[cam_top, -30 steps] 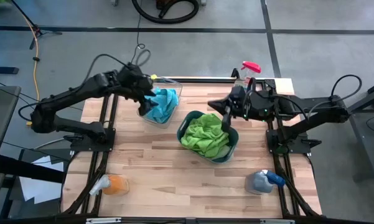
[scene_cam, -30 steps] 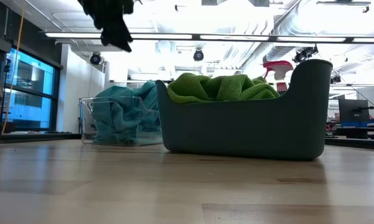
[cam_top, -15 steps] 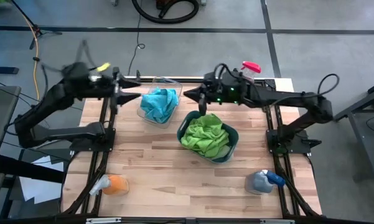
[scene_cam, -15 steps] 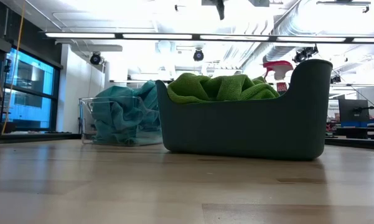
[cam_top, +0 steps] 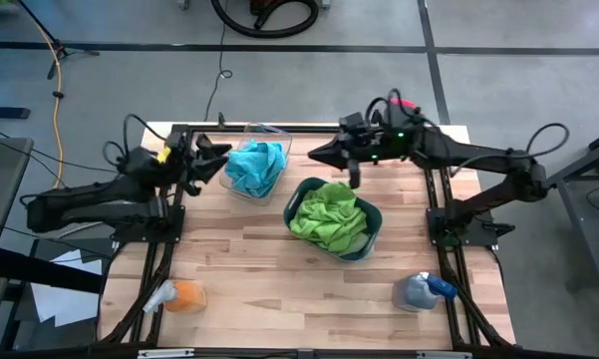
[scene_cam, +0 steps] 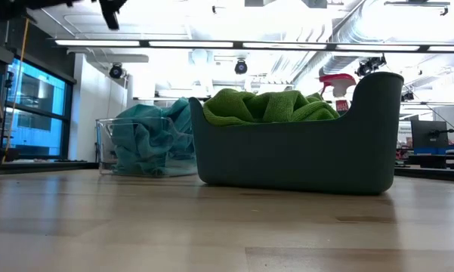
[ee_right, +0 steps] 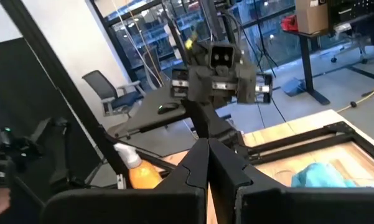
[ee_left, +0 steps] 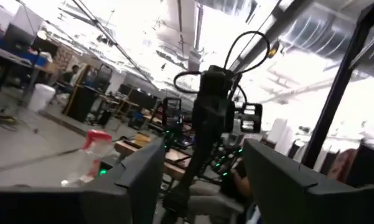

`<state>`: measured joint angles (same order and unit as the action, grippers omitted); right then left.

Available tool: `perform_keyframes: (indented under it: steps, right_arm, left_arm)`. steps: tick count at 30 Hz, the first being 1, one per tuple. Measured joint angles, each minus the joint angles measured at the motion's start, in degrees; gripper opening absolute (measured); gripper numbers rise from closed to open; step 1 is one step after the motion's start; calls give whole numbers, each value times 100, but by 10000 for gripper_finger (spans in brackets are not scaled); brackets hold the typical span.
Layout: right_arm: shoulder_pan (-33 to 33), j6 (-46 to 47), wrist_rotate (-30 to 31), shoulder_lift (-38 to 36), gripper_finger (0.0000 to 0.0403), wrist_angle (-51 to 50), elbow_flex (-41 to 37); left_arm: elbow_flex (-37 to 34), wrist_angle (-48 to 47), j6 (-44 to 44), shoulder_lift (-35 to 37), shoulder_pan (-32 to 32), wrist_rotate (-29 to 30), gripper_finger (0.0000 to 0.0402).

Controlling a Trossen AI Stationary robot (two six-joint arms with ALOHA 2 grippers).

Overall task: Sort microfiber towel by color & place in baskets
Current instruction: Return to Home Position

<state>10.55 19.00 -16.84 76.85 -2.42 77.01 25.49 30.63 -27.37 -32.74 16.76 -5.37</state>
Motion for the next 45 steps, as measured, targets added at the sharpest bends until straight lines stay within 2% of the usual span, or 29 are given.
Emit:
perform_keyframes:
  steps: [2, 5, 7, 11, 12, 17, 31, 42, 45]
  right_arm:
    - [-2, -5, 0, -192, 0, -240, 0]
    - [-4, -20, 0, -426, 0, -607, 0]
    - [-4, -3, 5, -525, 0, -868, 0]
    - [-4, 38, 8, -653, 0, -1269, 0]
    - [-4, 68, 9, -679, 0, -1355, 0]
    - [-7, 198, 11, -770, 0, -1508, 0]
    - [-277, 457, 59, -1001, 0, -2225, 0]
    - [-1217, 497, 1171, -1411, 0, -3718, -2]
    - [-1538, 516, 1667, -1614, 0, -4135, -2]
  left_arm:
    - [-290, 404, -79, -14, -222, 168, 191]
    - [-477, 443, 78, 43, -529, 292, 156]
    - [-552, 378, 319, 128, -702, 295, 121]
    - [-804, 360, 710, 319, -974, 291, 23]
    - [-881, 371, 737, 356, -1032, 296, 12]
    - [-1361, 407, 662, 644, -1244, 623, 3]
    - [-2489, 926, 282, 1344, -1259, 1226, 0]
    - [-2480, 489, 57, 1367, -1257, 1402, 0]
    - [-2480, 309, 52, 1363, -1255, 1387, 0]
